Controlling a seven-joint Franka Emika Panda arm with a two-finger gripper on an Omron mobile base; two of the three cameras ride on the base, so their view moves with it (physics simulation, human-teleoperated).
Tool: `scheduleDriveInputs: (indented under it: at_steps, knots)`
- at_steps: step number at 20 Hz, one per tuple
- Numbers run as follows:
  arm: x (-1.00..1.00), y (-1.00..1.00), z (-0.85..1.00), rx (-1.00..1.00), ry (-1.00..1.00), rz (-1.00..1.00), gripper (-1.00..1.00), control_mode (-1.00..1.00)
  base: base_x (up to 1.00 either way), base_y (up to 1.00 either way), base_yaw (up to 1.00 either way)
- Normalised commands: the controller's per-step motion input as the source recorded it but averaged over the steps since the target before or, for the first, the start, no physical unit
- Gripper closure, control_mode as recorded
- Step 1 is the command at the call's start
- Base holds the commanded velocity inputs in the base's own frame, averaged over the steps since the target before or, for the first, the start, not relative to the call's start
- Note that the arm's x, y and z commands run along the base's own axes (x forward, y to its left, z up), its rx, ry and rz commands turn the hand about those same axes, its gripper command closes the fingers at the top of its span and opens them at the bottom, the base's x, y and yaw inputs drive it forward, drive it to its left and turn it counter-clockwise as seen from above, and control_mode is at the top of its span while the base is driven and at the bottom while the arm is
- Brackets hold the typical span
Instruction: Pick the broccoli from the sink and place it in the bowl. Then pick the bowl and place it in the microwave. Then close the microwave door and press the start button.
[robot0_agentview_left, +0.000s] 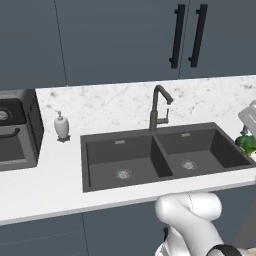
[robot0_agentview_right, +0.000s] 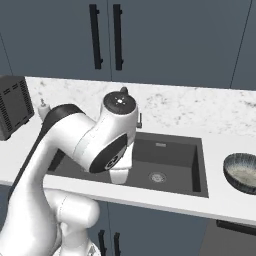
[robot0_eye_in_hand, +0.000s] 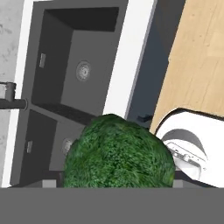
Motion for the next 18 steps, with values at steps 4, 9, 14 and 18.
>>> scheduleDriveInputs:
  at_steps: [4, 9, 14, 18]
  knots:
    - [0.0, -1.0, 0.01, -0.02, 0.0, -0.13, 1.0, -1.0, 0.0, 0.0, 0.0]
    - [-0.01, -0.75, -0.02, -0.17, -0.01, -0.25, 1.0, -1.0, 0.0, 0.0, 0.0]
    - [0.1, -0.65, -0.04, -0.2, 0.0, -0.25, 1.0, -1.0, 0.0, 0.0, 0.0]
    - [0.35, -0.69, -0.18, -0.16, 0.0, -0.22, 1.0, -1.0, 0.0, 0.0, 0.0]
